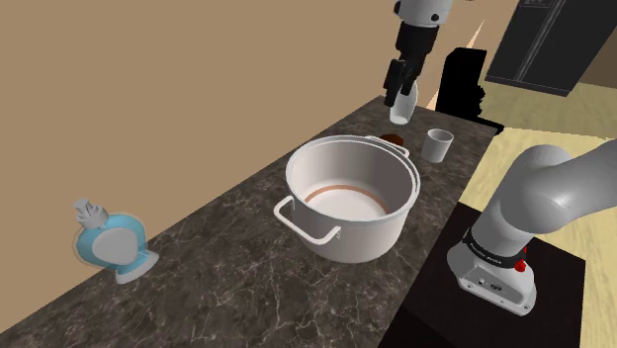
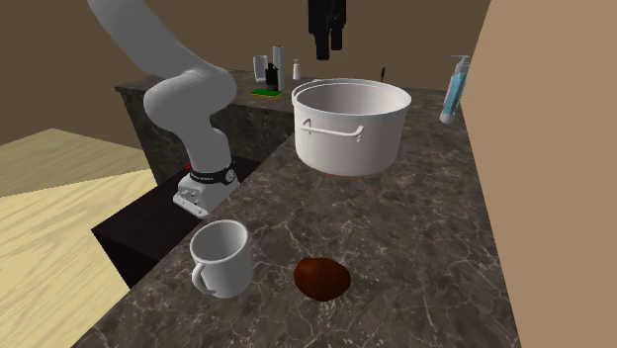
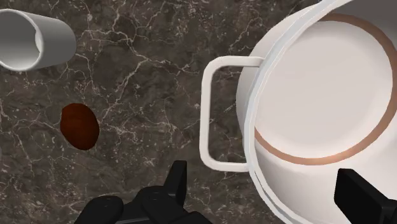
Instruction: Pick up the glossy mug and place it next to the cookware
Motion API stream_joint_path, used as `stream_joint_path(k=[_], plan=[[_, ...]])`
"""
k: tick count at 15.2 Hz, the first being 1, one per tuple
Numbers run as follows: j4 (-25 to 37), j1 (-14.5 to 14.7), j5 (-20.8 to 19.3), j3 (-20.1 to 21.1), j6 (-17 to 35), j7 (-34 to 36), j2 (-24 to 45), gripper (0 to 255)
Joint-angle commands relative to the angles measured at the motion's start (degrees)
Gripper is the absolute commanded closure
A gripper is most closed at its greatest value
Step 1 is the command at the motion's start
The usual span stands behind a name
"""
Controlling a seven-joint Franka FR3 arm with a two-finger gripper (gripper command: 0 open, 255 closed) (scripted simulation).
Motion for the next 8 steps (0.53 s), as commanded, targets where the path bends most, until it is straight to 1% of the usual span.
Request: stream_joint_path(k=[1, 8], plan=[[0.00, 0.00, 0.00, 0.00, 0.00, 0.00, 0.00, 0], [-10.70, -2.34, -5.28, -6.47, 5.21, -8.69, -4.26, 0]])
